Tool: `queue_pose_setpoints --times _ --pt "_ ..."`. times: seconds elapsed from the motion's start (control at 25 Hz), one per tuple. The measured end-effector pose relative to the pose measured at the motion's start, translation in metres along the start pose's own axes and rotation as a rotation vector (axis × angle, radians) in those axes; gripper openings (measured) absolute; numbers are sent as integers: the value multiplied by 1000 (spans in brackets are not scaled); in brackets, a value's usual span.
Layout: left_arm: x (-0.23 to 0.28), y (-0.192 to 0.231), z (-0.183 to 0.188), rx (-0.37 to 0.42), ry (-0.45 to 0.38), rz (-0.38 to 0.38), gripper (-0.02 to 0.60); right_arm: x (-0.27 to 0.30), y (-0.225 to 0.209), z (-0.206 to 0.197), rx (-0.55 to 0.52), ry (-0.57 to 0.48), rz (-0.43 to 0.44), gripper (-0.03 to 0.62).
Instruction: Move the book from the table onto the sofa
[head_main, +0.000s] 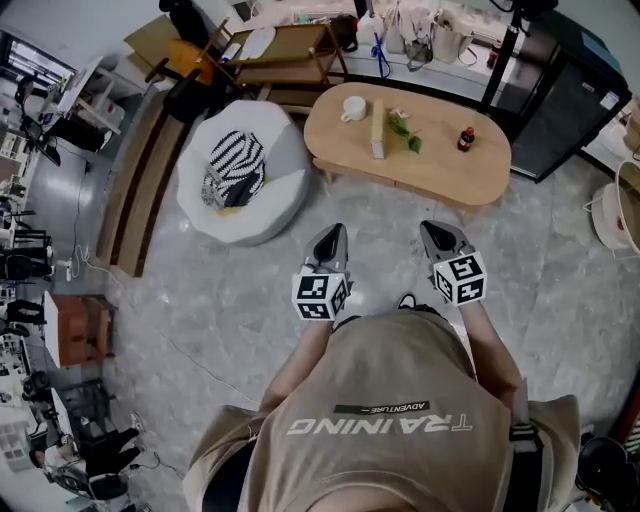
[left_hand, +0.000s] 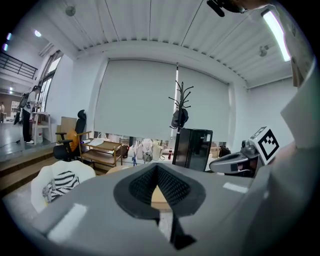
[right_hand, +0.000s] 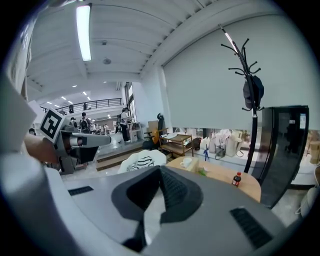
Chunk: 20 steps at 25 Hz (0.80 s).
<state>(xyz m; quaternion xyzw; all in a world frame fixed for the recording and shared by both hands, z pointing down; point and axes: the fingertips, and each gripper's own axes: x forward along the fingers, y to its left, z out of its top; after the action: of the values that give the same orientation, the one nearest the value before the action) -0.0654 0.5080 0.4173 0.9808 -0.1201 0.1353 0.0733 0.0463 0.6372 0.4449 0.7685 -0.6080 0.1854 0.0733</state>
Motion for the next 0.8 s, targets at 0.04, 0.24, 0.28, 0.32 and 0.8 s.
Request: queue_pose_setpoints --times 0.04,0.24,0.28,0.32,0.8 --pt "7 -1 3 -4 -2 9 -9 2 -9 2 1 -3 1 3" --pt "36 -15 16 12 -5 33 -9 10 -43 3 21 -8 28 3" --pt "41 -17 19 13 -7 35 -9 12 -49 3 25 -7 35 3" --pt "45 -20 20 12 -7 35 -9 14 -54 2 31 -3 40 3" --pt "88 12 15 -4 36 5 -9 59 -58 2 148 3 56 3"
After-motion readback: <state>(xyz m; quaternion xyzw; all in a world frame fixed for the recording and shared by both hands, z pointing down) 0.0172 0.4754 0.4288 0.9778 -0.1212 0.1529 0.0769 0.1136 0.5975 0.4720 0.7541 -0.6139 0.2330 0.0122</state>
